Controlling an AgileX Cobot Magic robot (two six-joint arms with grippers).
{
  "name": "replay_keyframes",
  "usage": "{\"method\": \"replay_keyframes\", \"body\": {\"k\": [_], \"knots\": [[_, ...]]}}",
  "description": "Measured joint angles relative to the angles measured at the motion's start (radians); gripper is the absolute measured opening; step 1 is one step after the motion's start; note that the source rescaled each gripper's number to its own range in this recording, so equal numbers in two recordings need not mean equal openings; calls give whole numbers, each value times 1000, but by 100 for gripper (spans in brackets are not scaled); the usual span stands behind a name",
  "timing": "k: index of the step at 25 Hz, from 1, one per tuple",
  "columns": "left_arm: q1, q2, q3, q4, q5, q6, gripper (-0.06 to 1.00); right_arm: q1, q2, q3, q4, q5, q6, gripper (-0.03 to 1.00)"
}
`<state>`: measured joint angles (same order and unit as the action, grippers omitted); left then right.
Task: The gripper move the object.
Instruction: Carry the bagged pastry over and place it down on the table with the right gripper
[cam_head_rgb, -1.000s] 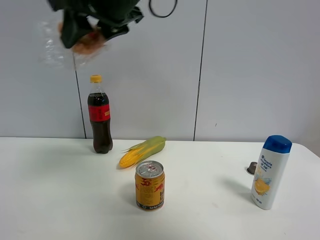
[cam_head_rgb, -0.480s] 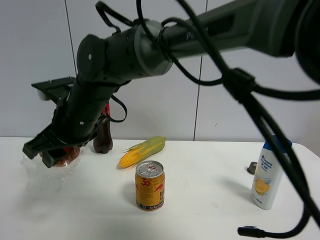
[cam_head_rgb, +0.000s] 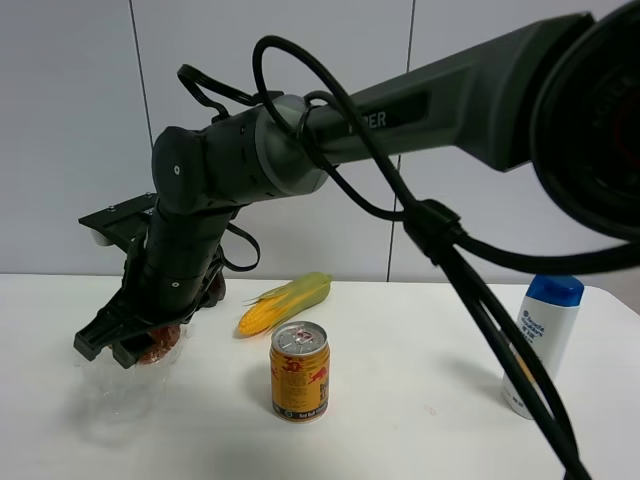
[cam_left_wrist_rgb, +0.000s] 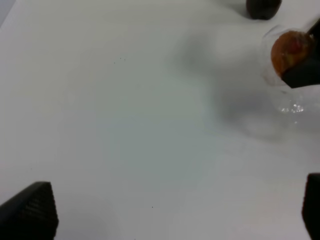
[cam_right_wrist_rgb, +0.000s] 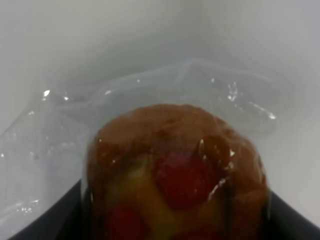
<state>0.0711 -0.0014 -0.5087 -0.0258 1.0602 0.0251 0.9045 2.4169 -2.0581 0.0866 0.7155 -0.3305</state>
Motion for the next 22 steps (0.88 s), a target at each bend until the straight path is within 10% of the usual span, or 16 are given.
{"method": "replay_keyframes", "body": {"k": [22], "knots": [[0, 0, 0, 0, 0, 0, 100, -2, 96, 0, -94, 26, 119, 0]]}}
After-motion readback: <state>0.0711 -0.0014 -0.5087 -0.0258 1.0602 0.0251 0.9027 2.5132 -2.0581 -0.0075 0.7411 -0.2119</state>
